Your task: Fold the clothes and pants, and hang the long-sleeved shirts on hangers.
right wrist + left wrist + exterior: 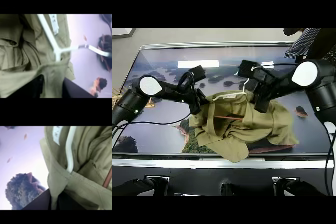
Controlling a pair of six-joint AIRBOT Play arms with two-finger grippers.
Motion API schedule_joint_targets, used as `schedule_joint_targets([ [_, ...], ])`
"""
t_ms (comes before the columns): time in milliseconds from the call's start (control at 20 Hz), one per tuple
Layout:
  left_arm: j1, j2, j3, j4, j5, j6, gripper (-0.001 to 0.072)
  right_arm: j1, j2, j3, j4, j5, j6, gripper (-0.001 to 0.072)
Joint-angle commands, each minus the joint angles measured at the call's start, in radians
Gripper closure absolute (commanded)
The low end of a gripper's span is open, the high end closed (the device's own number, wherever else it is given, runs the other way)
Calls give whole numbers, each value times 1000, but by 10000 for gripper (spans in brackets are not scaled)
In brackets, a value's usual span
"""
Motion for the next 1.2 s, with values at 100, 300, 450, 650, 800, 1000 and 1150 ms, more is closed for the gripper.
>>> schedule_joint_targets([
  [100, 15, 24, 1, 0, 13, 1, 679, -1, 60, 0, -108, 0, 145, 379],
  [300, 15, 25, 1, 0, 21, 1, 679, -27, 123, 0, -200, 1, 228, 376],
  [450, 15, 31, 1, 0, 56, 1, 679, -134, 177, 0, -199, 10, 270, 343],
  [650, 15, 39, 1, 0, 58, 1, 680, -334, 196, -1, -76, 13, 243, 340],
  [800, 15, 47, 1, 0, 58, 1, 679, -441, 168, -18, 82, 13, 97, 271],
  [1000, 15, 74, 1, 0, 57, 1, 679, -460, 66, -21, 185, 16, -81, 211],
  [1150, 14, 96, 1, 0, 56, 1, 680, -460, -31, -21, 230, -20, -125, 213],
])
